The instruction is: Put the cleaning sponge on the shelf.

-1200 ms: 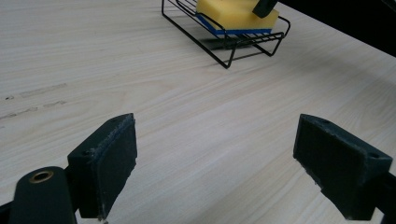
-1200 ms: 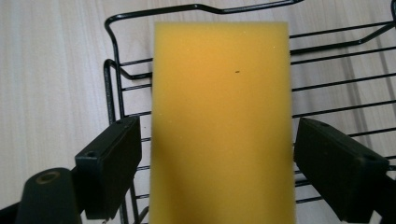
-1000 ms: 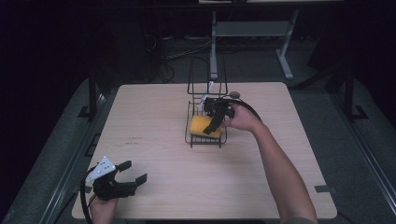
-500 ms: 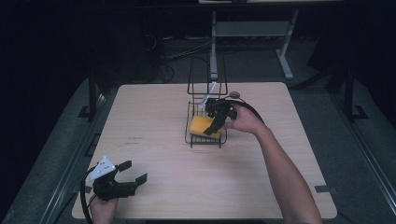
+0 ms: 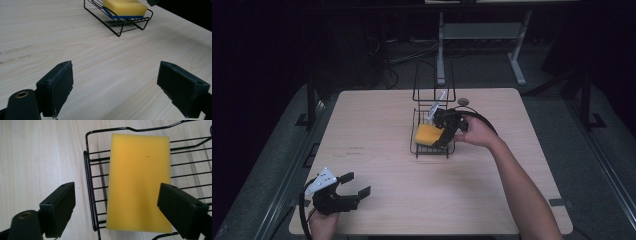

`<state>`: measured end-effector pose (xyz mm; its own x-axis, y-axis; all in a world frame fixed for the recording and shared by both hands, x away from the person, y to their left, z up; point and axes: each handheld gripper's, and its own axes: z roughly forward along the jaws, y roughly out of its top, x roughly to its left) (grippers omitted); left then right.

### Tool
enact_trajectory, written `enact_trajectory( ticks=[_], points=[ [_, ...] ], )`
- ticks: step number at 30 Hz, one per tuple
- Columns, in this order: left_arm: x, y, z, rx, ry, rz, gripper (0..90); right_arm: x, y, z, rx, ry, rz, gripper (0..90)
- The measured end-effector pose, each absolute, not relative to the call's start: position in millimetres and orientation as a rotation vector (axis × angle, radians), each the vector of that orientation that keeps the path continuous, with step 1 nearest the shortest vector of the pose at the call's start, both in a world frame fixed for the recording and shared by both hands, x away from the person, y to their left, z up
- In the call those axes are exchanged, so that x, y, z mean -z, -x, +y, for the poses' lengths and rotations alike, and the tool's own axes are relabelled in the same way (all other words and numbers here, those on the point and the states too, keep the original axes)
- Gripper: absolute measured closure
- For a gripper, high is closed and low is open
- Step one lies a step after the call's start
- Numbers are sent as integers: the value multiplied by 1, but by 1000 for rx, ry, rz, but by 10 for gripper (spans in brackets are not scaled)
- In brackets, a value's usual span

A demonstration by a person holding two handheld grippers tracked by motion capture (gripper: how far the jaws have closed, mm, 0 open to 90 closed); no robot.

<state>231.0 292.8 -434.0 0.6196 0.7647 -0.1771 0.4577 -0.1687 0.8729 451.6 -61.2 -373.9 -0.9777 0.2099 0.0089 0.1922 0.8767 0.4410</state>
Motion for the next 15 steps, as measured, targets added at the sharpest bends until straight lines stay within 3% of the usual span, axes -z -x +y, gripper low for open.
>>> enact_trajectory(
  ticks=[15],
  points=[
    [434,-231,294,-360,-1793,994,128,372,-441,-51,-700,-240,3003,146]
  ],
)
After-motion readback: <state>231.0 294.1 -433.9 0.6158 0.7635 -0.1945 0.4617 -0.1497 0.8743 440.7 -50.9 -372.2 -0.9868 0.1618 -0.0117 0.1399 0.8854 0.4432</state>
